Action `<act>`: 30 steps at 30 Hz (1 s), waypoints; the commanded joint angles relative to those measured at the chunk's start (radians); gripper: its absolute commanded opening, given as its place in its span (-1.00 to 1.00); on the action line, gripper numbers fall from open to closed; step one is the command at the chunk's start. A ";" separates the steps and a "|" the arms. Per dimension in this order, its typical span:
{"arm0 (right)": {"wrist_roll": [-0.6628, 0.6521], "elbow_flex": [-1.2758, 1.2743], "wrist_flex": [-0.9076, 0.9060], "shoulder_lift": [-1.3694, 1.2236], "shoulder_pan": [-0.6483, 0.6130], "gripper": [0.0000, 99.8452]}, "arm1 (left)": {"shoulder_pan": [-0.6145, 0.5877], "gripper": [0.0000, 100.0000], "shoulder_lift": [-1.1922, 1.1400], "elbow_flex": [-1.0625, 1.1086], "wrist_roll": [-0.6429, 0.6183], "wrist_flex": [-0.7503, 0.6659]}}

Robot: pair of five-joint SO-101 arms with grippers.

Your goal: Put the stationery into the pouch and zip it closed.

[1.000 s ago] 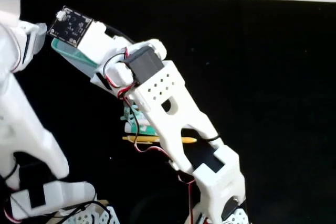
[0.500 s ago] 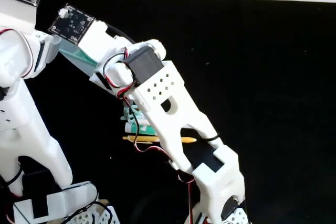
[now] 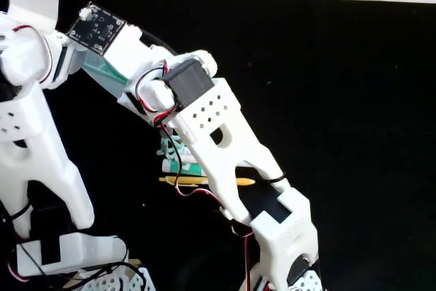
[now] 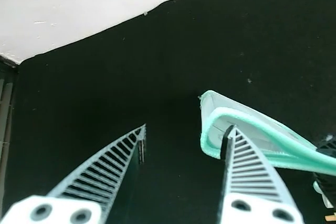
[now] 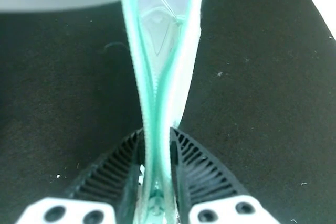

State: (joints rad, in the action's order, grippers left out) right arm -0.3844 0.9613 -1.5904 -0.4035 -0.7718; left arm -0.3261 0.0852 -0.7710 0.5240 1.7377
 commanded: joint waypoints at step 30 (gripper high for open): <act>0.005 -0.007 -0.001 -0.004 0.028 -0.99 | 0.005 -0.50 -0.148 -0.001 0.144 -0.041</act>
State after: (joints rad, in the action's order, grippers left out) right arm -0.3844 0.9628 -1.5888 -0.4066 -0.7610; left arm -0.3092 -0.0621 -0.7695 0.6421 1.6671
